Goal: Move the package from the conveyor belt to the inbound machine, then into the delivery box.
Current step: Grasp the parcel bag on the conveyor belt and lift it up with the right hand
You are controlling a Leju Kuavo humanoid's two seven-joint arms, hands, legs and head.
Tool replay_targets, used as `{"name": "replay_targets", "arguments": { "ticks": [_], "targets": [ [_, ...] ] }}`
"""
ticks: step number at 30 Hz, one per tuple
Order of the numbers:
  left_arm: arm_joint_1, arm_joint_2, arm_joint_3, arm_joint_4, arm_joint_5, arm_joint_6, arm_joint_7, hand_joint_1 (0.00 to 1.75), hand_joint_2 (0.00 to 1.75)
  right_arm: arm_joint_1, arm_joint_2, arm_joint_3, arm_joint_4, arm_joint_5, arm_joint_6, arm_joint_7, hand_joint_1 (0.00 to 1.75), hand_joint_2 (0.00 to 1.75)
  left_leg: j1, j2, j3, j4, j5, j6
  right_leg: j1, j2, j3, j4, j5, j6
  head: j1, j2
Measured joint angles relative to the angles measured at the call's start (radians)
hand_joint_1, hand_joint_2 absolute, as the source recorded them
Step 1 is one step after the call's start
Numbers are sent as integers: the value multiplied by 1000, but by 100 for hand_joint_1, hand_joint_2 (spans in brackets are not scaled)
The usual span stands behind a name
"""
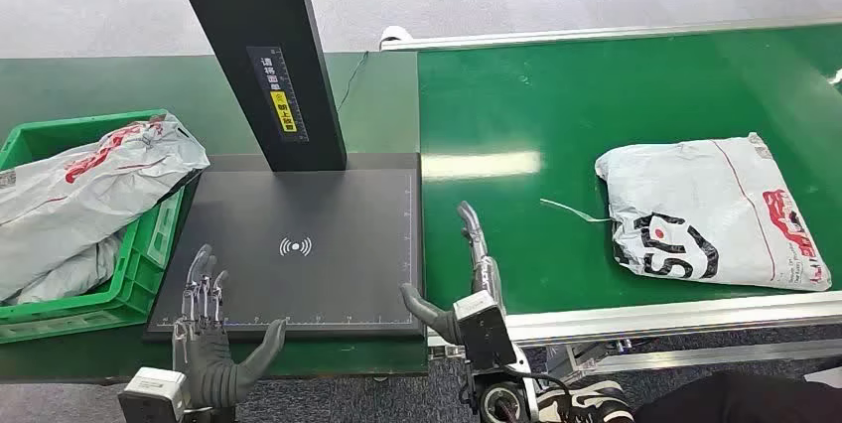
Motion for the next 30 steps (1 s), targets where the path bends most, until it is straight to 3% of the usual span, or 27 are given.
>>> {"name": "replay_targets", "arguments": {
  "ticks": [6, 11, 21, 26, 30],
  "targets": [
    [-5, -3, 0, 0, 7, -16, -4, 0, 175, -21, -25, -13, -63, 164, -55, 123, 0, 175, 0, 0, 0, 0, 0, 0, 0, 0, 0, 0, 0, 0, 0, 0],
    [-22, -6, 4, 6, 22, -31, -15, 0, 175, -118, -92, -95, -17, 186, -36, 167, 0, 175, 0, 0, 1, 0, 0, 0, 0, 0, 2, 0, 1, 0, 0, 0],
    [-63, -5, 7, 39, 55, -35, -29, 0, 175, -514, -343, -301, 480, 341, -107, 395, 0, 175, -2, -3, 2, 2, 2, 3, -2, -3, 4, 0, 2, 1, 0, 0],
    [-74, -2, 7, 54, 79, -30, -41, 0, 175, -646, -449, -359, 644, 429, -99, 554, 0, 175, -2, -4, 1, 1, 2, 3, -2, -3, 3, 0, 2, 1, 0, 0],
    [-75, 0, 6, 57, 88, -25, -43, 0, 175, -699, -492, -385, 720, 460, -59, 652, 0, 175, -2, -4, 2, 1, 2, 3, -2, -3, 3, 0, 2, 1, 0, 0]
  ]
}}
